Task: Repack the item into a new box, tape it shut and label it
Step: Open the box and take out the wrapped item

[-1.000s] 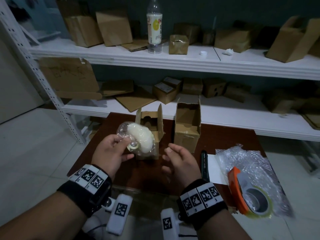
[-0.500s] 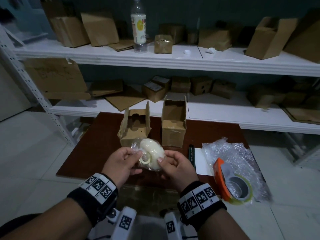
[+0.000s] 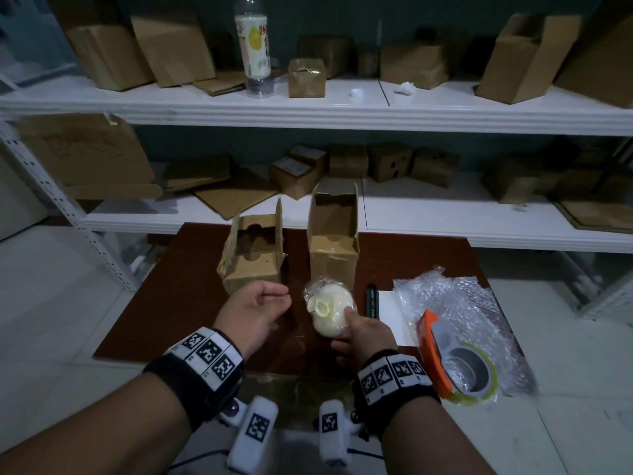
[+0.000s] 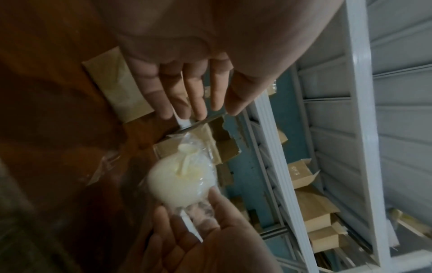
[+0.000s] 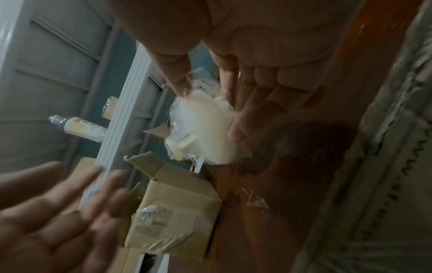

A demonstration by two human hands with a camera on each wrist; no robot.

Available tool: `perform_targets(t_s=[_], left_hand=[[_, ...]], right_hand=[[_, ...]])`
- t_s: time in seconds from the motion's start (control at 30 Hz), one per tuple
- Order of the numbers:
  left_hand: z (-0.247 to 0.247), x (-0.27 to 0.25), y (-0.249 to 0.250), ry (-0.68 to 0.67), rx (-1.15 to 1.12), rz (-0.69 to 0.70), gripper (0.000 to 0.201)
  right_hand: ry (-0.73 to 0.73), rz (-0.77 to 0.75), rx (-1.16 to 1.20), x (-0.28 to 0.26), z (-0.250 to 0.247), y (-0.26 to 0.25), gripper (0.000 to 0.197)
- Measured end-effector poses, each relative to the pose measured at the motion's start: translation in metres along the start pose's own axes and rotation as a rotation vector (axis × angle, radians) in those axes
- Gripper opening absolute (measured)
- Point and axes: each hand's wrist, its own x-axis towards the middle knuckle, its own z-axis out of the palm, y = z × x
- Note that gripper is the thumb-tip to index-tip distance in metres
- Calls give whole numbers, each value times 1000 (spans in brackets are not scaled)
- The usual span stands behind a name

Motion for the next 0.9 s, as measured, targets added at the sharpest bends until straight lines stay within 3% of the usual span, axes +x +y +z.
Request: perform_targets(t_s=[0.1, 0.2, 0.3, 0.4, 0.53, 0.7, 0.83, 0.9], left_hand=[[-11, 5, 12, 143, 124, 176, 12], [-25, 18, 20, 330, 435, 308, 21], [-34, 34, 22, 406, 494, 192, 44], [-37, 47, 18, 317, 525, 110, 69], [-34, 48, 12, 140, 622, 117, 73], [-32, 48, 4, 41, 754, 75, 76], [-31, 56, 6, 63, 880, 41, 89], [-29, 61, 13, 105, 922, 23, 95]], right_hand=[[-26, 106, 40, 4, 3, -3, 28], [-35, 160, 24, 7, 3, -4, 25], [-52, 179, -24, 15, 4, -1, 38], [-4, 206, 67, 20, 7, 4, 44], [9, 228, 158, 25, 9, 5, 51], [108, 122, -99, 27, 2, 4, 52], [230, -11, -84, 27, 2, 7, 65], [269, -95, -89, 21, -1, 2, 53]])
